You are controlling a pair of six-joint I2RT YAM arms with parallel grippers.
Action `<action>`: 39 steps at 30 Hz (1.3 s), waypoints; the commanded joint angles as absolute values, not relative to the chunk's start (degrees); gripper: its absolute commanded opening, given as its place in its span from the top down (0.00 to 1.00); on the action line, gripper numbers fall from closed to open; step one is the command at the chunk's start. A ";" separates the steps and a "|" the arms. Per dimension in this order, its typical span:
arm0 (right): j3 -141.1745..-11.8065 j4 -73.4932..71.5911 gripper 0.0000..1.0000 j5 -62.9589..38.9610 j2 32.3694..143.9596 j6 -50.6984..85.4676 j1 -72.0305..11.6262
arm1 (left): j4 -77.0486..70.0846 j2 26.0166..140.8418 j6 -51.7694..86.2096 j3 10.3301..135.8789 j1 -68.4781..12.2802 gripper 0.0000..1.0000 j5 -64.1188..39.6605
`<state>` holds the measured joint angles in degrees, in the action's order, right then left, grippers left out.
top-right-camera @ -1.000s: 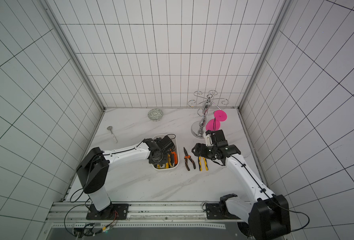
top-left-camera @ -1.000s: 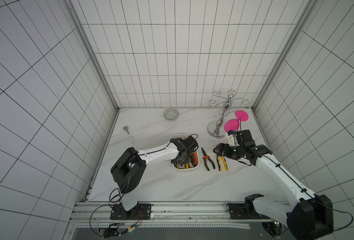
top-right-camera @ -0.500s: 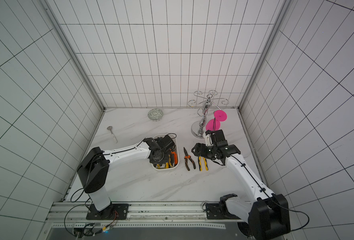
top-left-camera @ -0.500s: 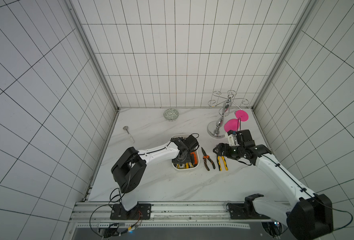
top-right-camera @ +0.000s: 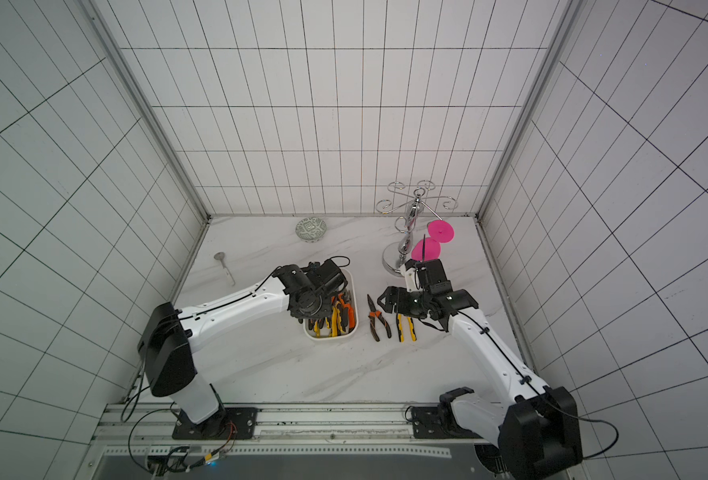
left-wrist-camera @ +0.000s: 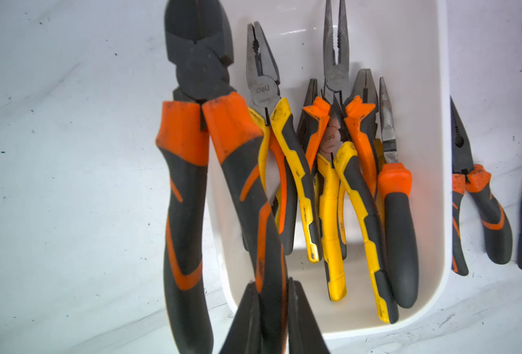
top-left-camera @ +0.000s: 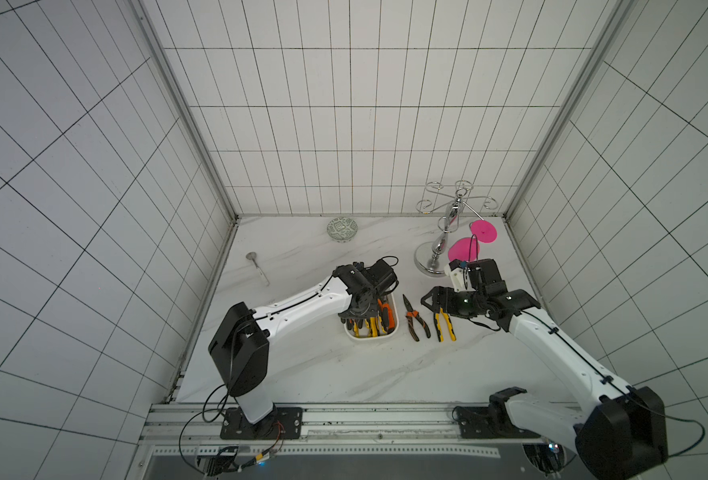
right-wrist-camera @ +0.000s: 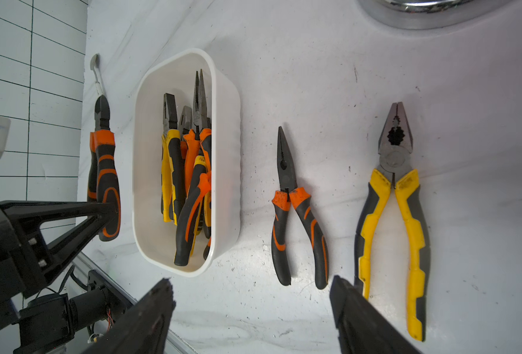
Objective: Take the pliers out of the storage box
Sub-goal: Pick up the pliers from the storage box, then place the pliers at the center of the board.
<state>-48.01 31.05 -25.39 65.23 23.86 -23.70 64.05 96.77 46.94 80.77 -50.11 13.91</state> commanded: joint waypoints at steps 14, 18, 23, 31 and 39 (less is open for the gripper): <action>-49.82 29.33 0.16 -26.30 67.07 23.64 -27.46 | 54.21 88.20 35.07 68.59 -35.82 1.00 12.22; -49.86 29.36 0.16 -26.01 67.28 23.51 -27.75 | 51.32 90.75 31.67 67.15 -33.67 1.00 12.77; -49.96 29.61 0.16 -25.61 67.41 23.55 -27.95 | 49.13 95.52 31.01 66.90 -32.60 1.00 11.56; -50.33 30.40 0.16 -24.56 67.02 23.29 -28.03 | 45.23 102.64 31.38 66.44 -32.55 1.00 9.85; -50.09 31.12 0.16 -23.97 65.70 23.20 -28.03 | 45.79 103.93 33.39 66.71 -32.44 0.71 10.78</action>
<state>-48.03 30.06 -25.02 66.89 23.81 -27.46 47.18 104.31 32.05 66.52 -32.67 10.17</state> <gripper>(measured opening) 0.838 0.254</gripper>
